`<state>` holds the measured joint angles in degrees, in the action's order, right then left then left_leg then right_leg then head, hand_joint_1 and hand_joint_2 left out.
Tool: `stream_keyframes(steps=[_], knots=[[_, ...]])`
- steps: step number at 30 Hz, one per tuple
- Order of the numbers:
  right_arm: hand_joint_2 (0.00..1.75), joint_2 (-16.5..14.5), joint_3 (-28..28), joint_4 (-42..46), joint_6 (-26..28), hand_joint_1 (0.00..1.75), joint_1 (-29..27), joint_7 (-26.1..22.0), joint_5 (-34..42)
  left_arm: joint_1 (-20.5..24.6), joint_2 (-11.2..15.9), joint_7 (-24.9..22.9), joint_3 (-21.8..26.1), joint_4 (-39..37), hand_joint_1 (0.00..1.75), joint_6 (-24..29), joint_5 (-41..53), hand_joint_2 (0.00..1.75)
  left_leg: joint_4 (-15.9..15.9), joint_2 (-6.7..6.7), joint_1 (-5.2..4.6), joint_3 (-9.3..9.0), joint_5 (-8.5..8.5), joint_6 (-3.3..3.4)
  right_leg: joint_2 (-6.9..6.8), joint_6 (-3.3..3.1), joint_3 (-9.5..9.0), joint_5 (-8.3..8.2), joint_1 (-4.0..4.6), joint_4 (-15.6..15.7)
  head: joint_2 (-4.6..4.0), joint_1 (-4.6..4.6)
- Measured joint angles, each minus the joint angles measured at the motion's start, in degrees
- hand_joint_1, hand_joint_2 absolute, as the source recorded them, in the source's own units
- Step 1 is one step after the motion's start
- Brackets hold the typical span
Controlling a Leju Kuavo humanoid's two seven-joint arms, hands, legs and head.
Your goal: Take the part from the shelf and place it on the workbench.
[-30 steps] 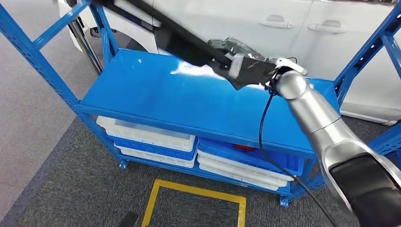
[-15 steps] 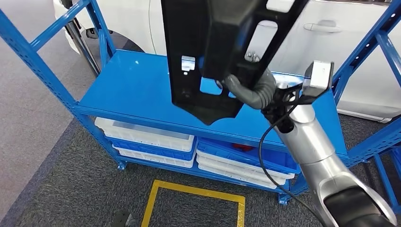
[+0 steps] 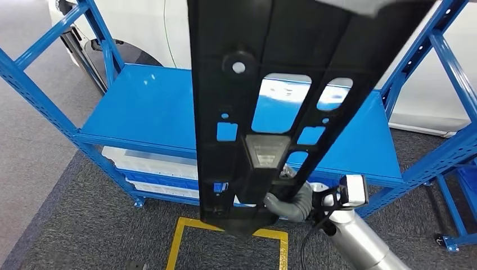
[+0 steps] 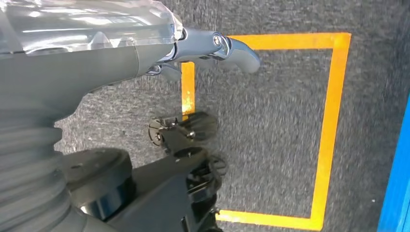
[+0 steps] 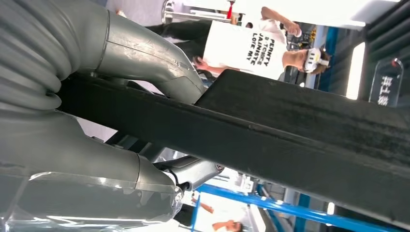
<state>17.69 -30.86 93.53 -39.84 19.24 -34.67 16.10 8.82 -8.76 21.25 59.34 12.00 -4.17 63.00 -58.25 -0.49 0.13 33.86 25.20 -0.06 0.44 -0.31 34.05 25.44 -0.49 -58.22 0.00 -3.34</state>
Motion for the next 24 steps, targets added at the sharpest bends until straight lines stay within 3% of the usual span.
stream_keyframes(steps=[2,4,5,7,9,10,11,12,14,15,19,21,23,24], knots=[[1.75,0.0,-0.5,0.3,0.0,1.75,-1.5,-0.3,-0.3,-0.2,0.0,-0.2,0.6,0.0,0.0,0.7,-0.4,1.75,0.3,0.05,-0.06,-0.14,-0.06,0.53,0.16,0.66,-0.03,-0.08,0.02,0.1,0.0,0.0],[1.75,0.0,-0.7,0.6,-0.1,1.75,-2.5,-0.2,-0.5,-0.3,0.1,-0.7,1.1,0.0,0.0,1.7,-0.7,1.75,0.9,0.22,0.16,-0.39,-0.44,1.24,0.12,1.21,0.36,0.93,-0.06,-1.0,0.0,0.01],[1.75,0.0,-0.8,0.7,-0.2,1.75,-2.7,-0.2,-0.6,-0.3,0.1,-1.0,1.2,0.0,0.0,2.1,-0.7,1.75,1.2,0.32,0.31,-0.49,-0.62,1.54,0.07,1.38,1.23,2.3,-0.1,-3.0,0.0,0.01],[1.75,-0.1,-1.0,0.8,-0.3,1.75,-3.2,-0.1,-0.6,-0.5,0.1,-1.4,1.4,0.0,0.0,2.9,-0.6,1.75,1.2,0.47,0.3,-0.46,-0.7,1.81,-0.04,1.6,4.51,6.11,-0.3,-10.3,0.0,0.0],[1.75,-0.2,-1.2,0.8,-0.3,1.75,-3.8,0.1,-0.6,-0.7,0.1,-1.7,1.7,0.0,0.0,3.4,-0.7,1.75,1.2,0.53,0.27,-0.42,-0.68,1.84,-0.11,1.84,7.12,7.89,-0.42,-16.0,0.0,0.0],[1.75,-0.2,-1.3,0.7,-0.3,1.75,-4.0,0.2,-0.7,-0.8,0.1,-2.0,1.9,0.0,0.0,3.7,-0.7,1.75,1.1,0.54,0.27,-0.42,-0.65,1.81,-0.14,1.9,6.92,7.14,-0.49,-15.8,0.0,0.0],[1.75,-0.2,-1.4,0.7,-0.3,1.75,-4.2,0.4,-0.7,-0.9,0.1,-2.3,2.0,0.0,0.0,3.9,-0.6,1.75,1.0,0.55,0.29,-0.43,-0.61,1.73,-0.22,1.88,5.59,5.46,-0.57,-13.3,0.0,0.0],[1.75,-0.2,-1.4,0.7,-0.3,1.75,-4.2,0.5,-0.7,-0.9,0.0,-2.6,2.1,0.0,0.0,4.1,-0.5,1.75,0.8,0.54,0.29,-0.44,-0.51,1.58,-0.39,1.79,3.45,3.44,-0.64,-9.2,0.0,0.0],[1.75,-0.2,-1.5,0.7,-0.3,1.75,-4.3,0.6,-0.7,-0.9,0.0,-2.9,2.1,0.0,0.0,4.2,-0.5,1.75,0.3,0.53,0.09,-0.32,-0.26,1.08,-0.73,1.36,0.01,1.17,-0.49,-2.3,0.0,0.0],[1.75,-0.2,-1.5,0.7,-0.3,1.75,-4.3,0.7,-0.8,-0.9,0.0,-2.9,2.1,0.0,0.0,4.3,-0.5,1.75,0.2,0.53,-0.01,-0.25,-0.2,0.76,-0.78,1.1,-0.67,0.91,-0.38,-0.8,0.0,0.0],[1.75,0.2,-1.6,0.7,-0.3,1.75,-4.5,0.7,-0.8,-0.9,0.0,-3.0,2.1,0.0,0.0,4.3,-0.5,1.75,-0.6,0.6,0.09,0.03,0.48,-0.58,-0.54,-0.25,-0.73,0.59,-0.31,-0.1,0.0,0.0],[1.75,0.7,-1.6,0.7,-0.3,1.75,-4.5,0.7,-0.8,-0.9,0.0,-3.0,2.2,0.0,0.0,4.3,-0.5,1.75,-5.1,0.56,0.23,1.95,3.47,-1.15,-0.6,-0.83,-0.79,0.39,-0.41,0.1,0.0,0.0],[1.75,1.1,-1.8,0.7,-0.3,1.75,-4.7,0.7,-0.8,-0.9,0.0,-3.0,2.2,0.0,0.0,4.3,-0.5,1.75,-13.0,0.56,0.28,5.45,7.17,-1.47,-0.59,-1.07,-0.67,0.36,-0.28,0.1,0.0,0.0],[1.75,1.3,-1.8,0.7,-0.3,1.75,-4.7,0.7,-0.8,-1.0,0.0,-3.0,2.2,0.0,0.0,4.3,-0.5,1.75,-15.6,0.56,0.3,6.6,7.88,-1.5,-0.56,-1.09,-0.64,0.36,-0.2,0.1,0.0,0.0]])
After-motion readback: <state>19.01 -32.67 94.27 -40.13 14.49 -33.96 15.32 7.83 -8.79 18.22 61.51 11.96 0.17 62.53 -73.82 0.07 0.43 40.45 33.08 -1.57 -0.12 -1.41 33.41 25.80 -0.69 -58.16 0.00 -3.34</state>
